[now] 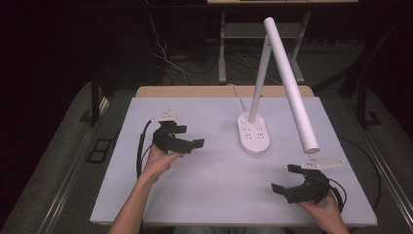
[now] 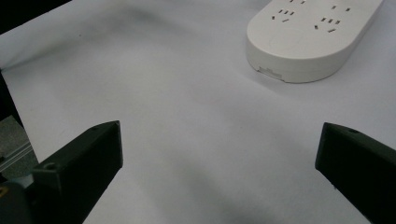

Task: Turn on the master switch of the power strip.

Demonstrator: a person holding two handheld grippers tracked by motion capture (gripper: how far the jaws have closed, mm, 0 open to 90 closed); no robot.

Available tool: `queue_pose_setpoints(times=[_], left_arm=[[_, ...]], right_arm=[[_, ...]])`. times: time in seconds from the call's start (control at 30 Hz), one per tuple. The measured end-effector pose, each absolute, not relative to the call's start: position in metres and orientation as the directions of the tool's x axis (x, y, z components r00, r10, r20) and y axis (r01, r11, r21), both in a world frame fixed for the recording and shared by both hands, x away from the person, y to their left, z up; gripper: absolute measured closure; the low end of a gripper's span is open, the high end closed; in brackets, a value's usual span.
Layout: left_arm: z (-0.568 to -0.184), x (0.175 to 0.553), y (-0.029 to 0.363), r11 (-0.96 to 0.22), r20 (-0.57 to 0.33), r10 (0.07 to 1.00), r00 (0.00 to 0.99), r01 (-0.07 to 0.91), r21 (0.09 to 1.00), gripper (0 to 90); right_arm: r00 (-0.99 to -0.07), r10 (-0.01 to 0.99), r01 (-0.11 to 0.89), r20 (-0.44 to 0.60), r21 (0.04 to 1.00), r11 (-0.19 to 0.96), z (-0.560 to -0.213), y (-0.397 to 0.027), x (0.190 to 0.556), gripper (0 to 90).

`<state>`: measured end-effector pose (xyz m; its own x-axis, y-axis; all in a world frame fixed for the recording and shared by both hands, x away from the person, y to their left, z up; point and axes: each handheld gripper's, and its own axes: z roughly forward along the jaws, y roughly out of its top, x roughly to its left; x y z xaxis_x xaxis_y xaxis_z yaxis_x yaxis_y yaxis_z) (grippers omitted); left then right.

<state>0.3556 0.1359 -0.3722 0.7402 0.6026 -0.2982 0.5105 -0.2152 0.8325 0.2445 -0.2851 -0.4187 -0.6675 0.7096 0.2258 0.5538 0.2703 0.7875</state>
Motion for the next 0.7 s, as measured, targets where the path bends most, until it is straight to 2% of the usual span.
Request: queue_pose_setpoints(times=[0.47, 0.7], left_arm=[[-0.388, 0.309, 0.154, -0.221, -0.262, 0.614, 0.745, 0.481, 0.848, 0.0], [-0.401, 0.290, 0.166, -0.197, -0.278, 0.629, 0.726, 0.495, 0.846, 0.0]], right_arm=[[-0.671, 0.707, 0.554, 0.226, 0.786, 0.274, -0.418, -0.282, 0.243, 0.2], [-0.674, 0.705, 0.550, 0.220, 0.787, 0.280, -0.418, -0.282, 0.243, 0.2]])
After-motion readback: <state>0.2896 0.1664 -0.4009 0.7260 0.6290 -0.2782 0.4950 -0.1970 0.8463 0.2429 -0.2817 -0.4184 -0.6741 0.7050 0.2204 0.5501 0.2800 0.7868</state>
